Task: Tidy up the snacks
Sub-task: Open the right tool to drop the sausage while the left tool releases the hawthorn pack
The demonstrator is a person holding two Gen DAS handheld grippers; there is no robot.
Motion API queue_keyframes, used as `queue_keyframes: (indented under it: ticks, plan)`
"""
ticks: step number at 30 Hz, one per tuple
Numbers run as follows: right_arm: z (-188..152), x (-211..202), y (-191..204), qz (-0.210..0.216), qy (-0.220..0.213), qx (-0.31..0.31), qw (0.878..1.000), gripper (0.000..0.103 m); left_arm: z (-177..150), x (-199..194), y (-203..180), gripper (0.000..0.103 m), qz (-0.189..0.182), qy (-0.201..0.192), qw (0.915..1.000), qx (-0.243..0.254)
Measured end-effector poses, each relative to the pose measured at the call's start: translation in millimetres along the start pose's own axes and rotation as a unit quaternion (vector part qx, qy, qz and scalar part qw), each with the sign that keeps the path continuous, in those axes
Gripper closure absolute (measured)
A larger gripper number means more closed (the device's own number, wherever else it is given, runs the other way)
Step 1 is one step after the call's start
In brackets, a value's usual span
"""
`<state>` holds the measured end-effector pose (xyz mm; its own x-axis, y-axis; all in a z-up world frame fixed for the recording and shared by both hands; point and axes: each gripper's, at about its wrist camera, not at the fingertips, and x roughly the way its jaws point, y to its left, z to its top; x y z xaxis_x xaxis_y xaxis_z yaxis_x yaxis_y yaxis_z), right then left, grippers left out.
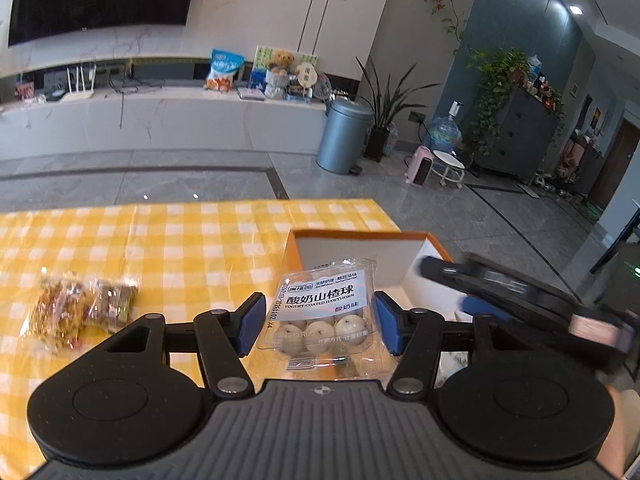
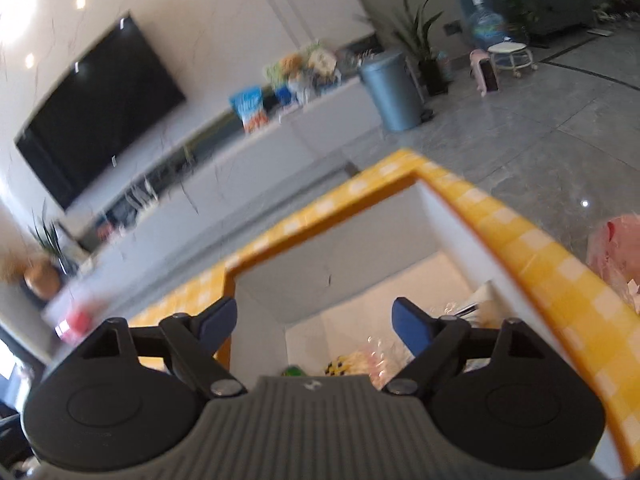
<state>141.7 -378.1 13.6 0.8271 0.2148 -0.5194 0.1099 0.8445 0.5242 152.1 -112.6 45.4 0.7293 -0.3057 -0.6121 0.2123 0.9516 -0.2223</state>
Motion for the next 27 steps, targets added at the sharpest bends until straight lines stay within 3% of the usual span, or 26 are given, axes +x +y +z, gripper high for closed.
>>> queue_keyframes:
  ticks: [4,6,11,20,24,27]
  plan:
    - [8,-23,-26,-0.008,-0.03,0.014,0.999,0.011,7,16,-16,0.036,0.0,0.013,0.9999,0.01]
    - [11,-26,-38,-0.017,-0.029,0.025,0.999,0.011,9,29,-24,0.036,-0.004,0.014,0.9996,0.026]
    - [11,-20,-67,0.006,-0.008,0.061,0.998,0.011,13,69,-42,0.036,-0.001,0.041,0.9972,0.062]
    - [5,-17,-57,-0.017,-0.004,-0.004,1.0,0.01,4,119,-61,0.036,0.022,0.072,0.9924,0.097]
    - [2,-15,-57,-0.026,-0.005,-0.02,0.999,0.01,1,131,-67,0.035,0.041,0.066,0.9904,0.114]
    - [0,-8,-61,-0.042,0.02,-0.011,0.999,0.01,1,137,-68,0.037,0.047,0.064,0.9884,0.129]
